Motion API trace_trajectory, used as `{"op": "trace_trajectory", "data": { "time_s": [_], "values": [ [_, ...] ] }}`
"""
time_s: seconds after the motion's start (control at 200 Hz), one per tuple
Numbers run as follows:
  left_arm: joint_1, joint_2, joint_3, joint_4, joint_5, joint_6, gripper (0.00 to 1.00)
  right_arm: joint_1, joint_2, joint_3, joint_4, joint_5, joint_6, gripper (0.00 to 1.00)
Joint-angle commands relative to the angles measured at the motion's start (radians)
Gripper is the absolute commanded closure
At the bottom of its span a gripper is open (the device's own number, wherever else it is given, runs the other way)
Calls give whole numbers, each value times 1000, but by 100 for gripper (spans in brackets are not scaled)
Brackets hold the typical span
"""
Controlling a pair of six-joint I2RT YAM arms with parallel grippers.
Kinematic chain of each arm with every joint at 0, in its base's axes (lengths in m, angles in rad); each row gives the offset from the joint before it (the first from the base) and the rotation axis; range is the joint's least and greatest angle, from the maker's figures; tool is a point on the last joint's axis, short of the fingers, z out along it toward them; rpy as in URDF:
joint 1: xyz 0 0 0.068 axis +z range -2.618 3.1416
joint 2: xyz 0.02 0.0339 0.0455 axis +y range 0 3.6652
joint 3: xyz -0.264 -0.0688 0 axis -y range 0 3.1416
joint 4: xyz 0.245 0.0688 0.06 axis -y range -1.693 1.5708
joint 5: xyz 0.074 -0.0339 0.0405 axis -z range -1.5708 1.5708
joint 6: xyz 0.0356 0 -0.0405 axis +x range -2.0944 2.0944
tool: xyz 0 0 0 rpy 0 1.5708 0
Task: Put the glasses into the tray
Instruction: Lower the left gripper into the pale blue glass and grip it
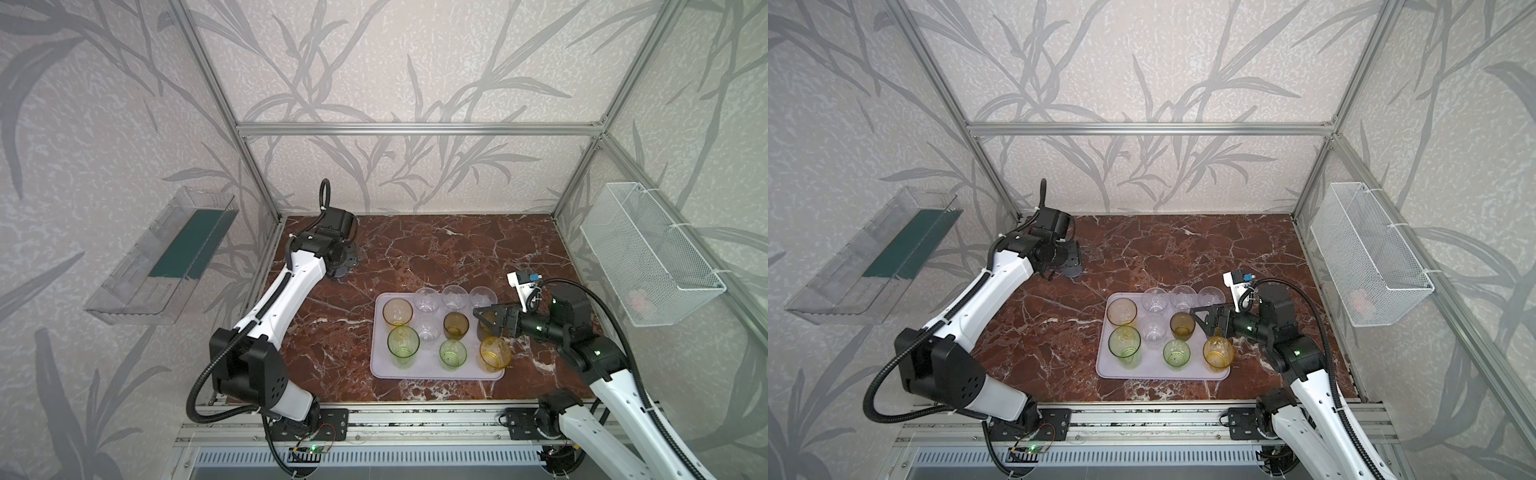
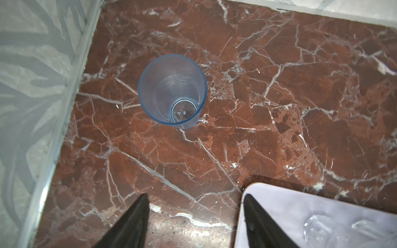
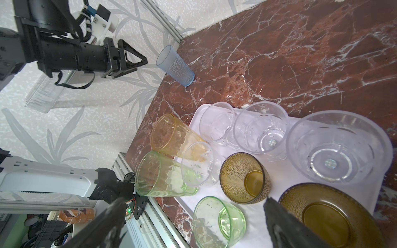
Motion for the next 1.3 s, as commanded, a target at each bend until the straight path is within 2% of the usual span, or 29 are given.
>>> {"op": "trace_trajectory", "data": {
  "time_s": [0.0,0.265,0.585,0.885,1.3],
  "values": [
    [22,60,62,-27,32,16,40,-4,-24,-6,19,-28,-20,1],
    [25,207,217,-70,92,75,51,-4,-66,-52,71,-24,14,1],
    [29,372,399,-197,66,89,65,-4,-98,-70,49,-47,-8,1],
    [41,448,462,-227,37,100,66,-5,-99,-66,23,-32,-27,1],
    [42,450,484,-240,3,123,69,-6,-80,-73,18,-19,-36,1]
  ]
}}
